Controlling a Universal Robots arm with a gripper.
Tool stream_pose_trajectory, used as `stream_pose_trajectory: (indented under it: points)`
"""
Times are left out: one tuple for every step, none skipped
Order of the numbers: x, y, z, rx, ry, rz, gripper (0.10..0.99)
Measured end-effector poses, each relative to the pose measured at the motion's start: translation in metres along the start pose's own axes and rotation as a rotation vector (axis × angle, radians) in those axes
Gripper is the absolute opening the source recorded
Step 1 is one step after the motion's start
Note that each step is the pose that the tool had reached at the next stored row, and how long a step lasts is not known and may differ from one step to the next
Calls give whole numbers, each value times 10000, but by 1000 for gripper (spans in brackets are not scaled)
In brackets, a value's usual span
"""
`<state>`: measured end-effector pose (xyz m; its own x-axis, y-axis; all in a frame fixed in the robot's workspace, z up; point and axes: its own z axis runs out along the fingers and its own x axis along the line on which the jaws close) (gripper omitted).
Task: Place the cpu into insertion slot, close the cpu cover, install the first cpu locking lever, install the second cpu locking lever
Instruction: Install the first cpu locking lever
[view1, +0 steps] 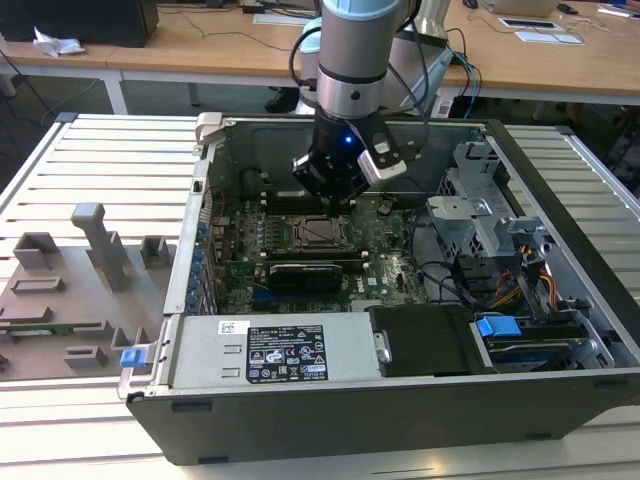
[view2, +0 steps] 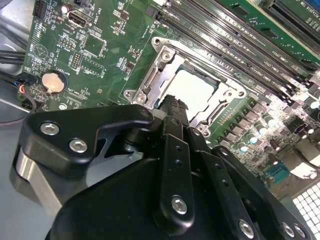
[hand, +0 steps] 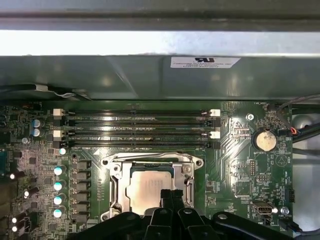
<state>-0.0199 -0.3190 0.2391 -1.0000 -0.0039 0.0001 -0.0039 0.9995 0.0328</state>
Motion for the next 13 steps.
stream_pose_trajectory:
  points:
    - [0,0,-8,0,0,0,106]
    - [0,1,-23,-1,0,0,106]
    - [0,2,-46,-1,-1,0,106]
    - [0,3,-79,-1,0,0,106]
    - [0,3,-100,0,0,0,106]
    - [0,4,-120,0,0,0,106]
    - [0,5,-137,0,0,0,106]
    - [0,5,-151,0,0,0,106]
    - [0,6,-169,-1,0,0,106]
    - [0,6,-184,0,0,0,106]
    - [0,7,-212,1,0,0,106]
    - [0,9,-263,-1,0,-1,106]
    - [0,10,-283,-2,-1,0,106]
